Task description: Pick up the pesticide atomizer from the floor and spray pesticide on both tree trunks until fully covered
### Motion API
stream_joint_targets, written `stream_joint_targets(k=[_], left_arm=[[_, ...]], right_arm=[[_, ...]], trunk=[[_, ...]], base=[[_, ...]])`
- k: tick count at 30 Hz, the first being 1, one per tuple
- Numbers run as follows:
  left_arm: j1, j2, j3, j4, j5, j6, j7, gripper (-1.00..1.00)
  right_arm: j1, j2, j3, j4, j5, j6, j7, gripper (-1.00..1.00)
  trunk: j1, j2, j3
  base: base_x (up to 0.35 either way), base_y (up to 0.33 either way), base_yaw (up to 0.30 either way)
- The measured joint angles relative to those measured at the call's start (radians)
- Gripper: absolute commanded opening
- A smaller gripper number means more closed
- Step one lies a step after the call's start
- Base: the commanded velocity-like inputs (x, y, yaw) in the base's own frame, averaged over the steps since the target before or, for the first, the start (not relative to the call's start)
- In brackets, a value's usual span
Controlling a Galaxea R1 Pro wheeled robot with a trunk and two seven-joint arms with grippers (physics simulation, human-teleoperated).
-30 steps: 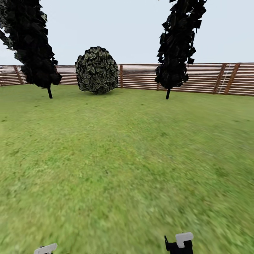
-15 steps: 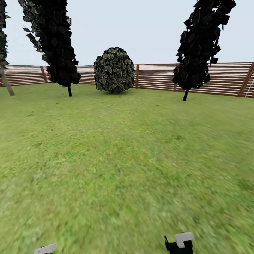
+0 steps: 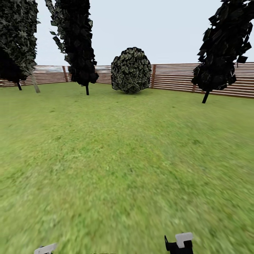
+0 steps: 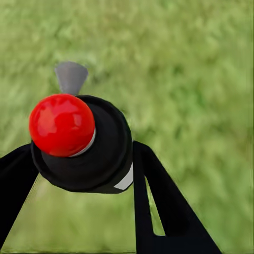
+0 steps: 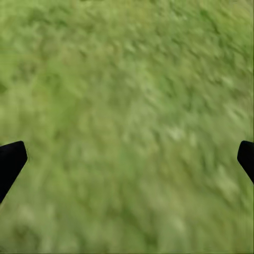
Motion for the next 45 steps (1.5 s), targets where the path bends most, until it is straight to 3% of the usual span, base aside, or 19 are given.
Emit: stream_joint_targets(k=[24,45], left_arm=[[0.0,0.0,0.0,0.0,0.0,-0.001,0.0,-1.0],[0.0,0.0,0.0,0.006,0.001,-0.002,0.0,-1.0]], right_arm=[[0.0,0.0,0.0,-0.001,0.0,0.001,0.0,1.0],[0.0,0.0,-0.001,-0.001,0.0,0.0,0.0,1.0]], trunk=[[0.0,0.0,0.0],[0.0,0.0,0.0]], base=[[-0.131,0.241,0.285],[-0.244,0.225,0.285]])
